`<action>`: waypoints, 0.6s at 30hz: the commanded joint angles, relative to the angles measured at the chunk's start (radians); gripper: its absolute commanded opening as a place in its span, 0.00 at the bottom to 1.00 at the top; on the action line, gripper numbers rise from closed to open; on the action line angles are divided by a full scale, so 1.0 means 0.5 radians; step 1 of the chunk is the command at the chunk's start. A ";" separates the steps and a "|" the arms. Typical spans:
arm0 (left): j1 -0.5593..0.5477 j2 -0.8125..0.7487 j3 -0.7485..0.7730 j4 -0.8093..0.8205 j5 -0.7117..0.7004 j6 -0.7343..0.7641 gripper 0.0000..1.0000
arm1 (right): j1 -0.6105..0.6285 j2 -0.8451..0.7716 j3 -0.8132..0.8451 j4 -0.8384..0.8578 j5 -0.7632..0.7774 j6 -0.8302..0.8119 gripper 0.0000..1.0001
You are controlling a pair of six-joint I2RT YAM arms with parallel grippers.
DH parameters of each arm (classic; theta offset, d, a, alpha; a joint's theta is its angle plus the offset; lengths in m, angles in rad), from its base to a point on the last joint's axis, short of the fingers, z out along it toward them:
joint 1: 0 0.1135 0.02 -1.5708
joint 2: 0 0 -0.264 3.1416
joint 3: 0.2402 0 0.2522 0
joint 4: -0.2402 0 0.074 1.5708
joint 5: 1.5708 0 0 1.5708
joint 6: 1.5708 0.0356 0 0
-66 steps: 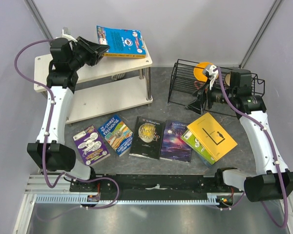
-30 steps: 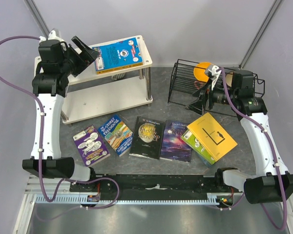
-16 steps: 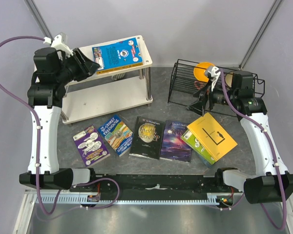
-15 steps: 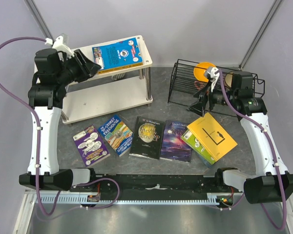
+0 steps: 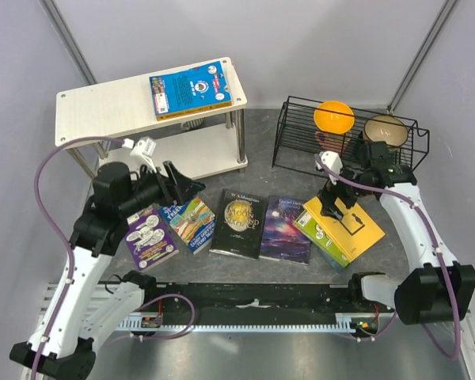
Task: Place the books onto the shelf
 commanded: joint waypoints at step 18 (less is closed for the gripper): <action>-0.955 1.222 -0.536 2.010 -0.176 -1.023 0.79 | -0.087 0.199 -0.332 0.269 0.468 0.273 0.98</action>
